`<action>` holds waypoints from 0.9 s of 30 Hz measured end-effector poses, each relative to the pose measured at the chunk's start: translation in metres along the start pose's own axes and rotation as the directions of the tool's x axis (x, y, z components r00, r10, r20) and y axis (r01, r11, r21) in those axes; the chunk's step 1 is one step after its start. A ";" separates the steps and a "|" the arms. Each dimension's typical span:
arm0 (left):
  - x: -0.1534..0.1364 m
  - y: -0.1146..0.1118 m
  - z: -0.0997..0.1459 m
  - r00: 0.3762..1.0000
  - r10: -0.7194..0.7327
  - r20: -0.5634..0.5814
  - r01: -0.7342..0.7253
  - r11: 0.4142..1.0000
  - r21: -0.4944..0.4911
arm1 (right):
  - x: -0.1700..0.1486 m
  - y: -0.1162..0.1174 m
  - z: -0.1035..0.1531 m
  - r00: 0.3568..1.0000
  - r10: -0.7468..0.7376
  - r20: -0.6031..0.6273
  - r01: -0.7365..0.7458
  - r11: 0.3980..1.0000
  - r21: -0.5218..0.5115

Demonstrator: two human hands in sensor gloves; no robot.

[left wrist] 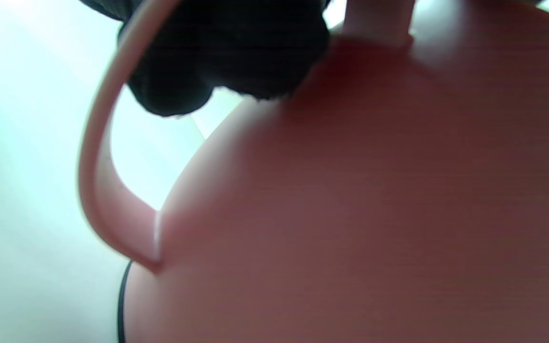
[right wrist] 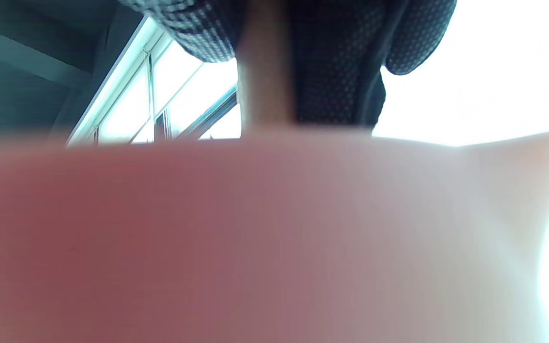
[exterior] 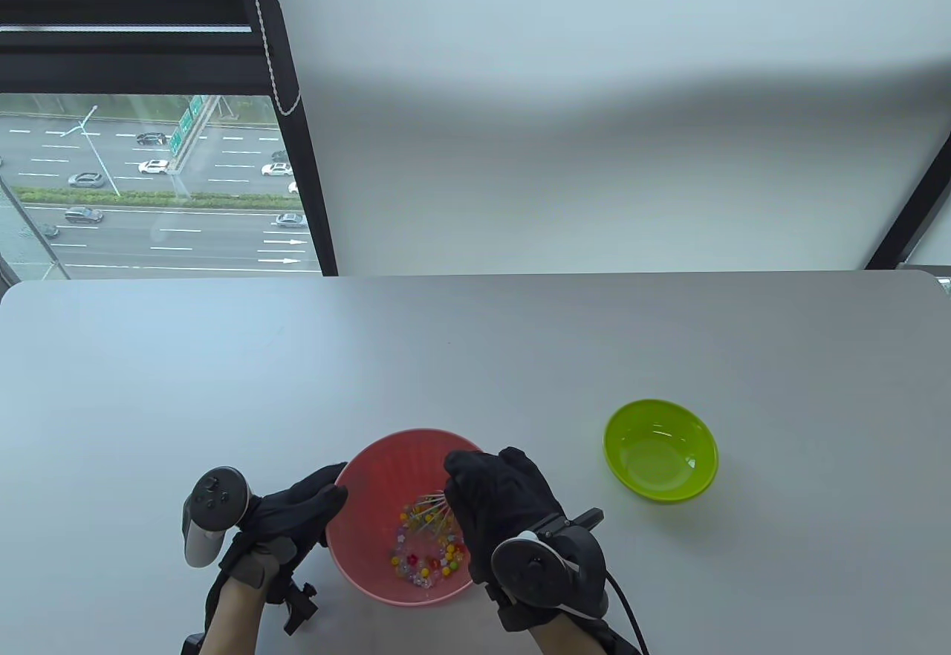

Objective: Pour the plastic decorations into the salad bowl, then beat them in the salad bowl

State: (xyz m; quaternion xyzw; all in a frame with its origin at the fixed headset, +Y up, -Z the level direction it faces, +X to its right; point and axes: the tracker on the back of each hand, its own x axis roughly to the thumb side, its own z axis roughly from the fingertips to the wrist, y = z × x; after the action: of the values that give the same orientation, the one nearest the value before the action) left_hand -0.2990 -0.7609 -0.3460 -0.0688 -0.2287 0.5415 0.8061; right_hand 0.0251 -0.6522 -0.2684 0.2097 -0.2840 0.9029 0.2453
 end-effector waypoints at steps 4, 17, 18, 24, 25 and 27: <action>0.000 0.000 0.000 1.000 0.001 0.000 -0.001 1.000 -0.001 | -0.002 -0.004 0.000 1.000 0.006 -0.005 -0.006 1.000 -0.018; 0.000 0.000 0.000 1.000 0.000 0.001 0.000 1.000 -0.001 | -0.004 -0.002 0.000 0.989 -0.137 -0.048 0.137 0.991 0.002; 0.000 0.000 0.000 1.000 0.000 0.001 0.000 1.000 -0.001 | -0.003 -0.001 0.000 0.988 -0.144 -0.046 0.145 0.989 0.008; 0.000 0.000 0.000 1.000 0.001 0.000 -0.001 1.000 0.000 | 0.000 0.005 -0.001 0.981 -0.189 -0.041 0.190 0.980 0.050; 0.000 0.000 0.000 1.000 0.000 0.000 0.000 1.000 0.001 | 0.001 0.006 -0.001 0.983 -0.179 -0.040 0.181 0.982 0.045; 0.000 0.000 0.000 1.000 0.000 0.001 0.000 1.000 0.000 | 0.001 0.007 0.000 0.986 -0.162 -0.043 0.163 0.986 0.032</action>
State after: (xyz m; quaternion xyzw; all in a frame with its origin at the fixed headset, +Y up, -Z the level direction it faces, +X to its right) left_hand -0.2990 -0.7611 -0.3465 -0.0687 -0.2289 0.5417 0.8059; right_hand 0.0204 -0.6569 -0.2709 0.2183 -0.2451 0.8887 0.3201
